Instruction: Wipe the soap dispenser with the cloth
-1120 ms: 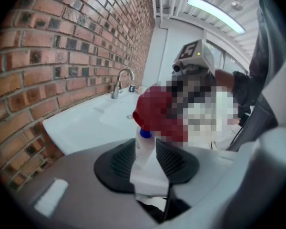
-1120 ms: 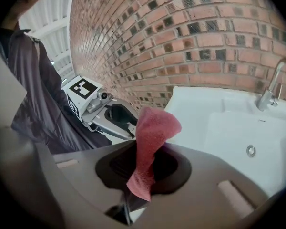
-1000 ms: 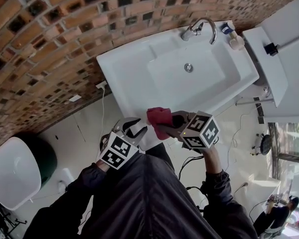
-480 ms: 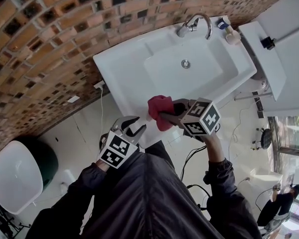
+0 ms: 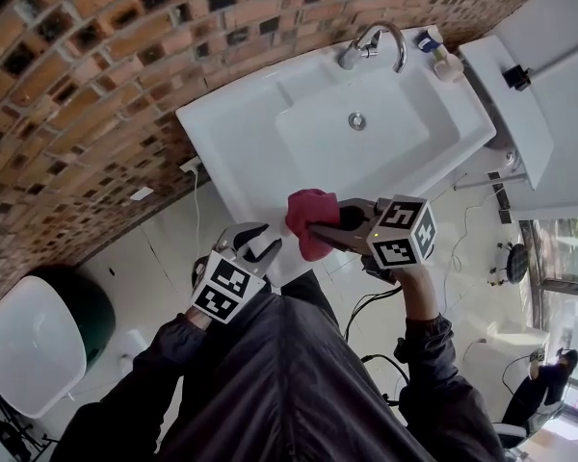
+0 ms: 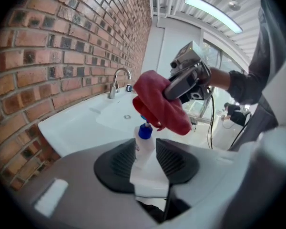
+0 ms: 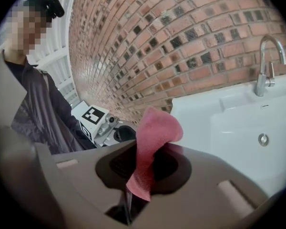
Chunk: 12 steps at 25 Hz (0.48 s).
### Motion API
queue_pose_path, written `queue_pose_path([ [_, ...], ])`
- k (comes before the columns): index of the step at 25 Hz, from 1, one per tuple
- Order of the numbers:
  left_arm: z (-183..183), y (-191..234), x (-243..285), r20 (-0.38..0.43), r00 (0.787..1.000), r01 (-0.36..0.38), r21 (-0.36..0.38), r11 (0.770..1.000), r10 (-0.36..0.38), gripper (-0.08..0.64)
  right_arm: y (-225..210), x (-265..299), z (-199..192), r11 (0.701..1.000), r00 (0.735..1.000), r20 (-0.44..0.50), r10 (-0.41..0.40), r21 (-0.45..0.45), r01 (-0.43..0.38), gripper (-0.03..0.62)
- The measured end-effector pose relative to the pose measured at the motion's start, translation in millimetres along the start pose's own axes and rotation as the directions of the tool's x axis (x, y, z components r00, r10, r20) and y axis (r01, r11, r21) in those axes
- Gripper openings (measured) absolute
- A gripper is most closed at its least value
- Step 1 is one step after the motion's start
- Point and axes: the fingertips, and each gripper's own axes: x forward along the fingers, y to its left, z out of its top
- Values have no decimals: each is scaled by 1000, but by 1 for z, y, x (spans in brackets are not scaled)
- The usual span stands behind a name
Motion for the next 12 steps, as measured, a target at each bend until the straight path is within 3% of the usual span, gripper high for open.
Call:
queue_pose_path([
  [2,0,0,2,-3,1000,7,1,1000,-7,143,1,-18,12,999,993,115,-24,37,19,61],
  [4,0,1,4,-7,1000,12,4,1000,-12,143,-9,-38,20,990,968,224,-112,108,89,61],
  [8,2,4,13,-23,999,24,17,1000,-24,143,-34,-48,-12,932,912,289,-292,298,205,61],
  [10,4,5,19,-35,999,35,32,999,-33,143,-36,-36,-36,898,899,303,-316,401,181,61],
  [12,6,7,23,-45,998,43,48,998,-41,143,-33,-21,-50,855,884,352,-308,510,94,61],
])
